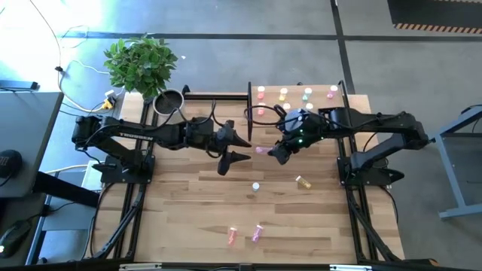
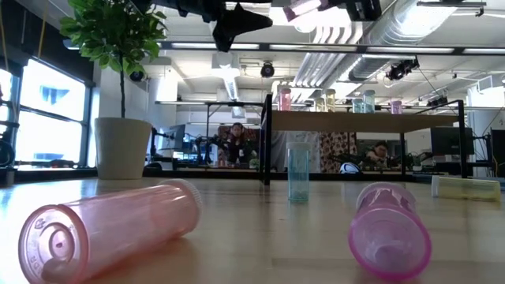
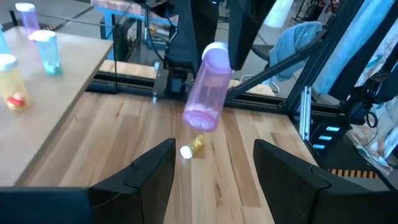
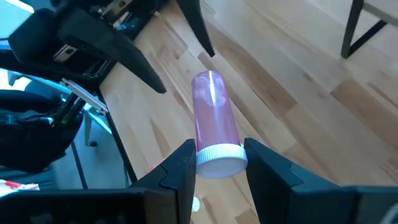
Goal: Pick and place medicine bottles onto shelf by color
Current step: Put the top purple pill bottle on the shelf aligned with the other purple pill bottle
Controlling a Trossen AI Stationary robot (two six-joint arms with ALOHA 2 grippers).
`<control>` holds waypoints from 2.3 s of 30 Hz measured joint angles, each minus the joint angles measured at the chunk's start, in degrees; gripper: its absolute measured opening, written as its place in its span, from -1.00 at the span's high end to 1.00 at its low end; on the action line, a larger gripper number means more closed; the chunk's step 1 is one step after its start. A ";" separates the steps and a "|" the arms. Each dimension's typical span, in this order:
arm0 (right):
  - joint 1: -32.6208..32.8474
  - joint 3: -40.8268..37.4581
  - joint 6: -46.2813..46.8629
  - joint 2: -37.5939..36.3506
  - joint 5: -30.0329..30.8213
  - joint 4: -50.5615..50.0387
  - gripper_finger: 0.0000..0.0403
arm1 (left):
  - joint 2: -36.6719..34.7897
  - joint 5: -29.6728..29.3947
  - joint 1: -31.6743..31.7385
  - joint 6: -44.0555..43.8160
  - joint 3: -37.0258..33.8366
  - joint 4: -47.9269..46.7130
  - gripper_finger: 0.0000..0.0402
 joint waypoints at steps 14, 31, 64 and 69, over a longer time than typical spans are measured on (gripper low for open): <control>0.04 -0.02 -1.11 5.30 -4.75 7.43 0.43 | 0.04 1.24 0.03 0.00 0.00 0.54 -0.03; 0.04 -0.02 -1.09 5.67 -5.34 9.99 0.43 | 0.04 6.88 0.00 -1.06 0.00 -2.24 0.05; 0.02 -0.02 -3.19 5.67 -5.64 9.49 0.43 | 0.02 6.88 -0.11 -0.39 0.00 -2.23 0.53; -0.02 -0.02 -5.39 5.63 -2.68 9.46 0.33 | 0.02 6.59 -0.07 -0.44 -0.02 -2.29 0.53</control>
